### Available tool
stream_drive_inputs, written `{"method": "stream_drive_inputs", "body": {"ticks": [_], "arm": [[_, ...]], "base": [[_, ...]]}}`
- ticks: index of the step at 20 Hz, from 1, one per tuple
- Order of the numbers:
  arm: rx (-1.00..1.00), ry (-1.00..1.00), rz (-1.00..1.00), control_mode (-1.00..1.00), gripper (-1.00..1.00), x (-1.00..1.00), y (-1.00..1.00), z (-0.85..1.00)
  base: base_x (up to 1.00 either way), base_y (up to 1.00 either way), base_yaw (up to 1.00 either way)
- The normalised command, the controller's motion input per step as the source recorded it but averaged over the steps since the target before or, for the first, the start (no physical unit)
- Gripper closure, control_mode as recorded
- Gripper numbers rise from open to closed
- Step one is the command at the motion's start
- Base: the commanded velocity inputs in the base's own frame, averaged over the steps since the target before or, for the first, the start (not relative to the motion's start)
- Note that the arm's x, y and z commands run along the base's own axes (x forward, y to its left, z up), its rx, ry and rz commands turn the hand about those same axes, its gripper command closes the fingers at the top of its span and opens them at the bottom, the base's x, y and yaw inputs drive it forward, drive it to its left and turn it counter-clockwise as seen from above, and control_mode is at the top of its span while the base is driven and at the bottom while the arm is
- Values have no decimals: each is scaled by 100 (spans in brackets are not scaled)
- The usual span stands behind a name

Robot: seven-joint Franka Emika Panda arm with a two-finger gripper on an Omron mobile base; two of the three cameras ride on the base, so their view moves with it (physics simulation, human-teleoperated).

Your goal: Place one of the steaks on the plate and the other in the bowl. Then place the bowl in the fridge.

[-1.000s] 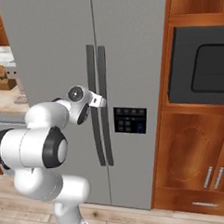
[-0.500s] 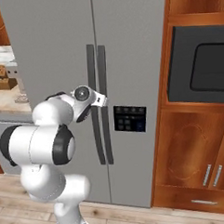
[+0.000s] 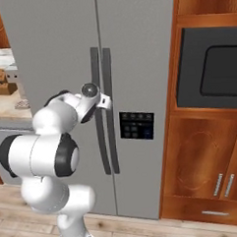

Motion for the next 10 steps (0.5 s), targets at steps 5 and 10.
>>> {"method": "stream_drive_inputs", "body": {"ticks": [5, 10], "arm": [[4, 31, 17, -100, 100, 0, 81, 13], [20, 2, 15, -100, 100, -16, 97, -19]], "base": [[0, 0, 0], [0, 0, 0]]}}
